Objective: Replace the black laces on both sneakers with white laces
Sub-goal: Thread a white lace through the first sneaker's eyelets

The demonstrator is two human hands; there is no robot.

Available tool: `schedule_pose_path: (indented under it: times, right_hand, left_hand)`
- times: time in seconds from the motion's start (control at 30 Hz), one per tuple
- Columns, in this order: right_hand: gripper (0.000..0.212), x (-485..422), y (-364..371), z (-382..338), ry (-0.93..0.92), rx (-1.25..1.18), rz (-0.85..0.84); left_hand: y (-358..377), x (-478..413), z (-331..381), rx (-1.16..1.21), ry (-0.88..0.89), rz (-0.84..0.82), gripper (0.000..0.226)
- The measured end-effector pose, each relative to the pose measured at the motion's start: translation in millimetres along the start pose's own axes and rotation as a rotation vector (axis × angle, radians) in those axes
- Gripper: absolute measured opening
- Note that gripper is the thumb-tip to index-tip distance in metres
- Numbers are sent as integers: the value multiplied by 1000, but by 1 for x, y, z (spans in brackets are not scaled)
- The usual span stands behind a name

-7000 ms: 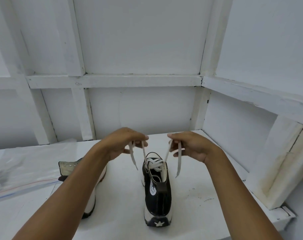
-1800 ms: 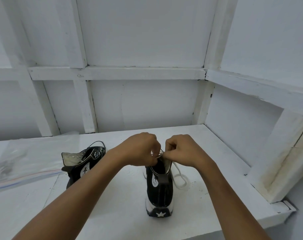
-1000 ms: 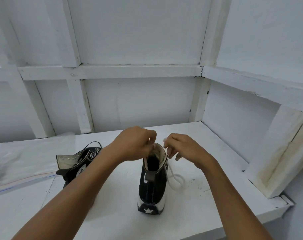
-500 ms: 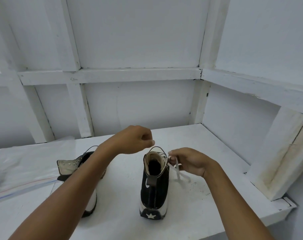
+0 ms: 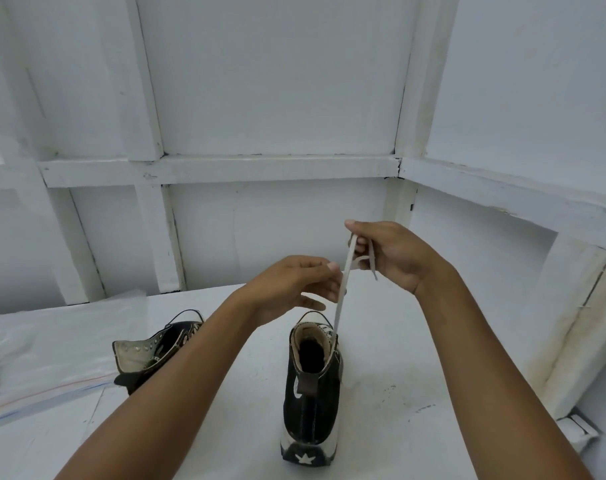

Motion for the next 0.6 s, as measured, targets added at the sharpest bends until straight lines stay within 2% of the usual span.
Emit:
schedule_pose_path:
  times: [0.1, 0.23, 0.33, 0.43, 0.6]
  right_hand:
    - [39, 0, -4, 0, -3, -41, 25]
    - [37, 1, -6, 1, -9, -70, 30]
    - [34, 2, -6, -4, -33, -92, 27]
    - [30, 5, -6, -11, -35, -237, 27]
    - [23, 8, -2, -10, -33, -491, 30]
  left_hand:
    - [-1, -4, 11, 94, 49, -4, 23]
    - [-3, -6, 15, -114, 73, -16, 21]
    - [3, -7, 17, -103, 73, -46, 11]
    - [1, -8, 18, -88, 71, -10, 11]
    - [-21, -7, 8, -198, 22, 122, 18]
Point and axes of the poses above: each hand's wrist, its own x-axis away from the middle knuckle, its own y-axis out of the palm, z = x × y, the point moved 7 cm from there along -x, towards the middle knuckle, and after that the axes turned 8 degrees about x, right-handed, at the moved point
